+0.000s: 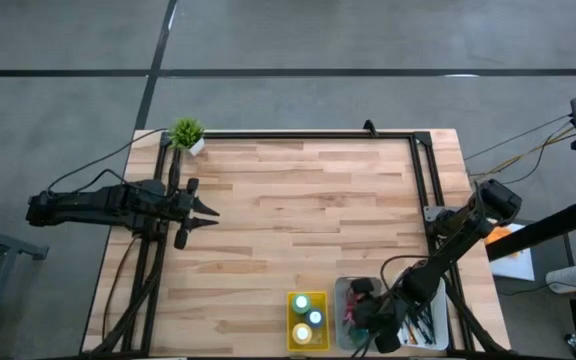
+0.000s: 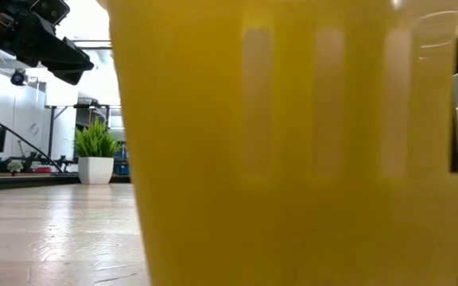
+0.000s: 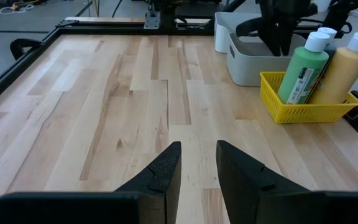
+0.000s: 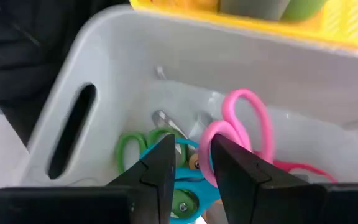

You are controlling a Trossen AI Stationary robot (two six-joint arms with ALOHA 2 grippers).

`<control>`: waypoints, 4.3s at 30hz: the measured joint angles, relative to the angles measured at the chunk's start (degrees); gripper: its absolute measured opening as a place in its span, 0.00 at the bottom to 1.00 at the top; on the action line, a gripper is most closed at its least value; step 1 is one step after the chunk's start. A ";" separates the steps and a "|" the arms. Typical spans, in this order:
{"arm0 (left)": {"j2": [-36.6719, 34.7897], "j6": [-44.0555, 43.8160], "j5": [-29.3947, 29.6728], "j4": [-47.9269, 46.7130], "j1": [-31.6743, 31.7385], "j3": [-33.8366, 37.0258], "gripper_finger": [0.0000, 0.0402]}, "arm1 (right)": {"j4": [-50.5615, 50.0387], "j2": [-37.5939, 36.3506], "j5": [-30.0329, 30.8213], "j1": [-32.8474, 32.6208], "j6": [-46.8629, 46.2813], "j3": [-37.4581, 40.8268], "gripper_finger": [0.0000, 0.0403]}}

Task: Pick & Place Paint Supplies
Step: Put the pink scissors into the gray bin, then return to Home Position

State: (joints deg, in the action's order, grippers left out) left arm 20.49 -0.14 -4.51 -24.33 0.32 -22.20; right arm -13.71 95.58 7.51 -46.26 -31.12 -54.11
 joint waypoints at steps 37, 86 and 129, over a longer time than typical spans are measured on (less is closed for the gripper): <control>-0.02 0.13 0.00 -0.01 0.02 0.02 0.26 | 15.10 -21.61 21.89 18.10 30.56 6.83 0.25; 0.00 0.17 0.00 -0.01 0.00 0.02 0.26 | 42.25 -43.79 3.89 43.15 40.71 37.08 0.02; 0.72 0.00 0.00 0.02 0.00 0.02 0.26 | 16.22 -95.06 -1.69 43.19 39.32 52.61 0.02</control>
State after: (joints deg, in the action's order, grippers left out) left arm 21.21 -0.14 -4.51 -24.31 0.32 -22.17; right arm 2.51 0.52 5.82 -3.07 8.20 -1.50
